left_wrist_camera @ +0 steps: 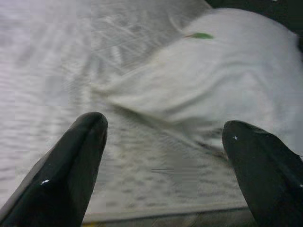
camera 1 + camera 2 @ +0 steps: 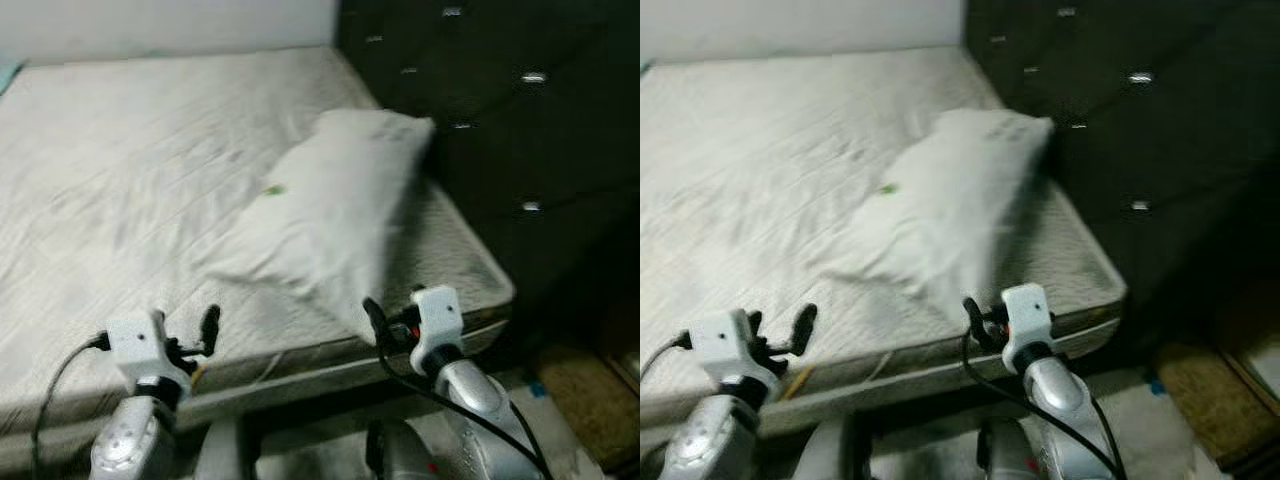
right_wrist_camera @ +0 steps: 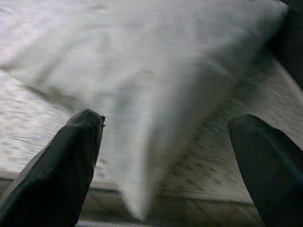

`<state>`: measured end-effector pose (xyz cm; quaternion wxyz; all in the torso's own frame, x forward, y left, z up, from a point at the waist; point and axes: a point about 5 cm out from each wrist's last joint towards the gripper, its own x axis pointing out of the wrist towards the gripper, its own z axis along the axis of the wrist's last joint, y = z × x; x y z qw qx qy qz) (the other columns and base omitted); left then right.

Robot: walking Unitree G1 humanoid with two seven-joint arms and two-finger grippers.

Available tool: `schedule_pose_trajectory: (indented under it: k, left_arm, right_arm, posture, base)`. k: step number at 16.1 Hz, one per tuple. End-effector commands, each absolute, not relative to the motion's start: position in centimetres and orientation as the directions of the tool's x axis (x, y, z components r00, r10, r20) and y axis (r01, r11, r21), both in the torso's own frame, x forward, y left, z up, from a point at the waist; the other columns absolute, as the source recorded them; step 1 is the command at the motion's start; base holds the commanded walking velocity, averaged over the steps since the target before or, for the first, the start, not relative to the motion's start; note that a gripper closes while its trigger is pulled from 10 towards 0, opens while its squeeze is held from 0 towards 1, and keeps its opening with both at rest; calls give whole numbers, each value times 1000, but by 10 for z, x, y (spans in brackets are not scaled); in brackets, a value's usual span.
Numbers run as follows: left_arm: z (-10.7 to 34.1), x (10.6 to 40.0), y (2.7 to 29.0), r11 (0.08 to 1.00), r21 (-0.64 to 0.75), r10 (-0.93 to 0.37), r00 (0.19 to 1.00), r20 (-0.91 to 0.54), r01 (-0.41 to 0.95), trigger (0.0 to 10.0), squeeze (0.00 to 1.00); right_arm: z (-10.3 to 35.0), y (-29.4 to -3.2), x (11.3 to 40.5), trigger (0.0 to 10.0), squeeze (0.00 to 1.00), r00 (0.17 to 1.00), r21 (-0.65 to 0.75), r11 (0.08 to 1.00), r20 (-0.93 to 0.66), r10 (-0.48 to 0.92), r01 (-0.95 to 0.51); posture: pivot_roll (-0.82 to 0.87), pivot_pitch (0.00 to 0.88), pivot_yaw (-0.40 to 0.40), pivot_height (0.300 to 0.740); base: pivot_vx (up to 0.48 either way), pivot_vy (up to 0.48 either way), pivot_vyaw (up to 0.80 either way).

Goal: Clean up the room

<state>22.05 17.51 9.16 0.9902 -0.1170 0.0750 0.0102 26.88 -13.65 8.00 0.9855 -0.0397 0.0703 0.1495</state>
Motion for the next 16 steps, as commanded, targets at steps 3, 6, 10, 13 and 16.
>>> schedule_pose_trajectory:
  k: [3,6,10,13,16]
  left_arm:
    - [92,222,173,974,-226,-9,988,-154,-27,10000,0]
    - [90,223,173,973,-227,9,986,-169,-48,10000,0]
    - [88,224,174,973,-224,17,984,-179,-58,10000,0]
    - [88,224,174,973,-223,22,983,-180,-63,10000,0]
    - [87,224,175,972,-218,42,982,-185,-83,10000,0]
  right_arm:
    - [80,-139,270,10000,0,950,-59,956,-149,275,-286]
    - [80,-139,271,10000,0,950,-56,957,-145,276,-286]
    - [80,-139,271,10000,0,949,-51,955,-145,281,-291]
    - [81,-139,271,10000,0,949,-52,955,-143,282,-291]
    - [78,-139,270,10000,0,945,-49,954,-161,284,-295]
  posture:
    - [-52,121,10,606]
    - [-52,124,10,606]
    - [-52,125,9,586]
    - [-55,123,9,561]
    - [-56,116,8,561]
  base:
    - [332,0,0]
    - [97,0,0]
    - [0,0,0]
    - [0,0,0]
    - [0,0,0]
